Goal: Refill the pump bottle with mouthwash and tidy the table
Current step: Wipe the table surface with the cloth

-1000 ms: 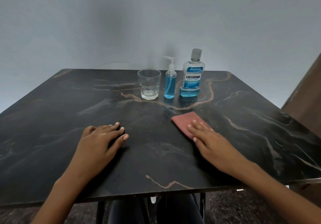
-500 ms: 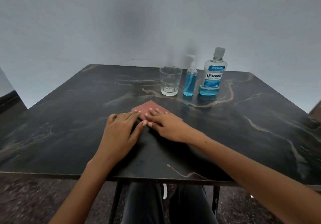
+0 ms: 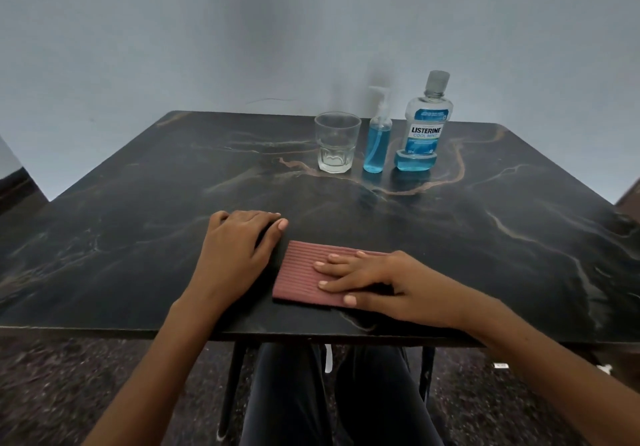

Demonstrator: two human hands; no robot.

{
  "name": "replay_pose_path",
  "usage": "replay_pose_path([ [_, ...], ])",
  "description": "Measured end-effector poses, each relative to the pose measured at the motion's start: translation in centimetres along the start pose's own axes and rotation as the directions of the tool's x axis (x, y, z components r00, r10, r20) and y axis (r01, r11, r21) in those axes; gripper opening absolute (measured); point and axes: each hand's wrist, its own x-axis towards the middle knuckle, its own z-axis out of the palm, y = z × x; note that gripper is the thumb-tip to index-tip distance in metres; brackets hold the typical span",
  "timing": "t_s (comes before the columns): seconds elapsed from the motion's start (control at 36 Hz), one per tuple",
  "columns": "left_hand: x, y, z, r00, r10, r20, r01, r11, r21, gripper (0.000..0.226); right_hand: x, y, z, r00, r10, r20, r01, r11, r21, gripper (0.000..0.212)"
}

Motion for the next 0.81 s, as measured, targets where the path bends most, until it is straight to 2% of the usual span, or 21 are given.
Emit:
replay_pose_path([
  [0.19, 0.0, -0.1, 0.2, 1.000, 0.031, -0.002, -0.031, 0.999, 0.014, 0.040, -4.9, 1.2, -1.1, 0.995, 0.069, -0.074, -0.064, 0.996, 0.068, 0.036],
  [0.39, 0.1, -0.1, 0.3, 0.998, 0.054, -0.014, -0.054, 0.998, 0.022, 0.040, -9.8, 2.1, -1.9, 0.950, 0.230, -0.210, -0.208, 0.970, 0.123, 0.037],
  [0.61, 0.2, -0.3, 0.3, 0.998, 0.061, 0.015, -0.062, 0.998, 0.022, 0.042, -11.9, 4.3, -3.5, 0.808, 0.432, -0.400, -0.457, 0.889, 0.037, 0.037],
  [0.69, 0.2, -0.4, 0.3, 0.998, 0.061, 0.017, -0.061, 0.998, 0.026, 0.043, -10.7, 6.1, -4.5, 0.744, 0.470, -0.475, -0.558, 0.828, -0.055, 0.036],
  [0.81, 0.2, -0.5, 0.4, 0.998, 0.057, 0.018, -0.057, 0.998, 0.022, 0.042, -7.2, 8.4, -6.1, 0.683, 0.523, -0.510, -0.642, 0.762, -0.078, 0.036],
])
